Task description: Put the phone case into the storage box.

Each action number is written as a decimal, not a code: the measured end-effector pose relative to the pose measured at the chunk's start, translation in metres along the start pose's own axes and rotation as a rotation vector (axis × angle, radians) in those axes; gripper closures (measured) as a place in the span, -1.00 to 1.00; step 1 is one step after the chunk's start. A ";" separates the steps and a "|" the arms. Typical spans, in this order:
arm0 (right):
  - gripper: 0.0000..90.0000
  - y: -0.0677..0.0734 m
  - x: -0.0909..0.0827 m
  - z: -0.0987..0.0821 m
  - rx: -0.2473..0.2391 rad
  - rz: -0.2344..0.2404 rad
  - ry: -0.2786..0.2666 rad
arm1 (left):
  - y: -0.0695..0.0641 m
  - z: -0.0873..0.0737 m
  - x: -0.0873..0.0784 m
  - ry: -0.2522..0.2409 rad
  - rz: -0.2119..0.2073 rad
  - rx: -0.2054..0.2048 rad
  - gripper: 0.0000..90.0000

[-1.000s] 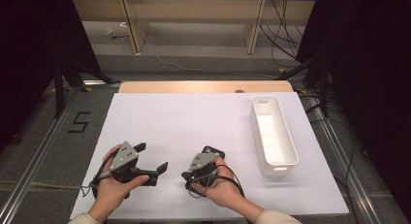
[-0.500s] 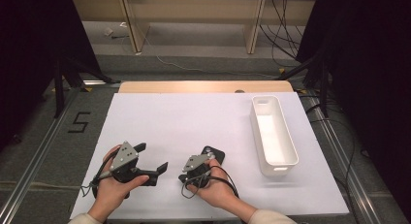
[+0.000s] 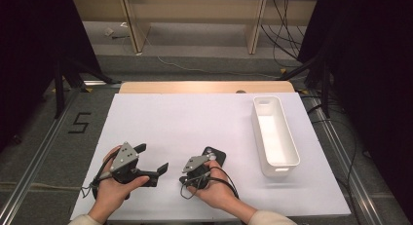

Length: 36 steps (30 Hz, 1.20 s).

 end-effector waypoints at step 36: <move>1.00 0.002 -0.029 -0.019 0.044 0.011 0.137 | 0.001 -0.001 -0.001 0.002 0.005 -0.007 -1.00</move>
Point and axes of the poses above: each handheld gripper's, and its own axes: x roughly forward along the jaws, z roughly out of its top, y roughly to its left, the point moved 3 cm from there along x, roughly forward along the jaws, and after that the axes turned 6 degrees about x, right-handed, at the moved point
